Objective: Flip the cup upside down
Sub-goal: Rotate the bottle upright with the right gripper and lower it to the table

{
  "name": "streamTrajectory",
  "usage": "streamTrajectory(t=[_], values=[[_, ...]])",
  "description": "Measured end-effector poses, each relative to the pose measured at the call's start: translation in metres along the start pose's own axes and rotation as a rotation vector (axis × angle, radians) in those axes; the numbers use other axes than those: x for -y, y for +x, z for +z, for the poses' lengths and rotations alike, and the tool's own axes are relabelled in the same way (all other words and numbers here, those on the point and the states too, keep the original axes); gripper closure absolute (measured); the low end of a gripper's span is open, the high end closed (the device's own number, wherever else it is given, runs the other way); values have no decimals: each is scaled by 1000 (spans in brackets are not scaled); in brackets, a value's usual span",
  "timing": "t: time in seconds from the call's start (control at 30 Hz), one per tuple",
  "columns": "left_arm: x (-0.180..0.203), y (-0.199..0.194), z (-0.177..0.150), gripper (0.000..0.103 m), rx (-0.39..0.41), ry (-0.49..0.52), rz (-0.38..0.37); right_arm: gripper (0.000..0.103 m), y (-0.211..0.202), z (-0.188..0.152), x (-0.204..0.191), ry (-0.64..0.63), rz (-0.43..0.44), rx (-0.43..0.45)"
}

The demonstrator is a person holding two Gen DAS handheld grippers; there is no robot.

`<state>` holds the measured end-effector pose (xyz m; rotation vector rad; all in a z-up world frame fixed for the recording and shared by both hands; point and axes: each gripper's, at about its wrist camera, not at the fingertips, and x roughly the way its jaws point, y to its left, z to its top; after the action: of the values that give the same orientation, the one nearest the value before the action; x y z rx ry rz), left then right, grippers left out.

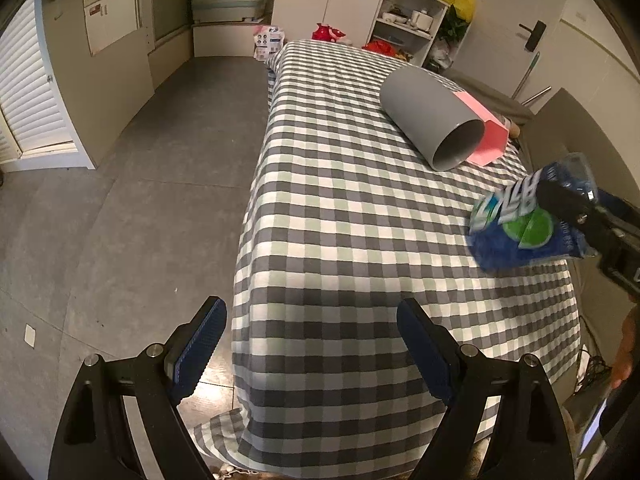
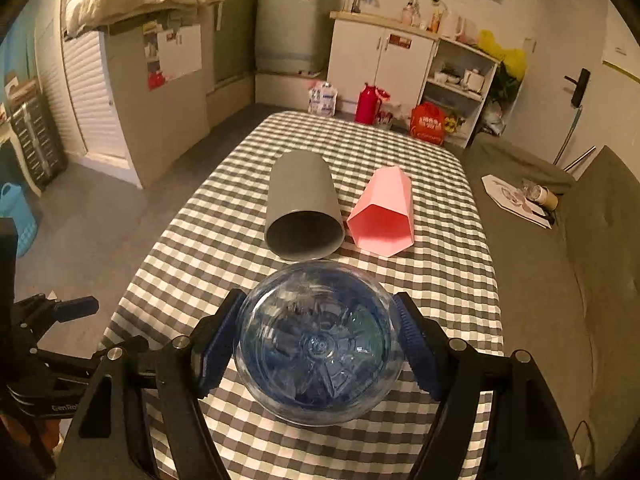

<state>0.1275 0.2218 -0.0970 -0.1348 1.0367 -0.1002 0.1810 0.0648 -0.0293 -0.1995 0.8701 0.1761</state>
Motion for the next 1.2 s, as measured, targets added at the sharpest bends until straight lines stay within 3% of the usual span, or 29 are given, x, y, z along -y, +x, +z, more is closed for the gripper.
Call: streamTrajectory(t=[0.5, 0.53, 0.6, 0.63, 0.73, 1.0, 1.2], values=[[-7, -1, -1, 13, -5, 0, 16, 30, 14, -4, 2, 46, 52, -3], [-6, -3, -2, 13, -2, 4, 16, 27, 14, -4, 3, 58, 56, -3], [-3, -9, -2, 13, 9, 20, 19, 11, 8, -4, 5, 86, 50, 17], [-1, -13, -3, 13, 18, 29, 21, 9, 5, -4, 5, 93, 55, 28], [6, -26, -4, 13, 39, 47, 29, 0, -7, -3, 8, 113, 67, 56], [38, -73, -7, 13, 124, 106, 44, 0, -73, -6, 25, 166, 68, 189], [64, -123, -11, 13, 295, 117, 81, 0, -140, -21, 41, 178, 46, 313]])
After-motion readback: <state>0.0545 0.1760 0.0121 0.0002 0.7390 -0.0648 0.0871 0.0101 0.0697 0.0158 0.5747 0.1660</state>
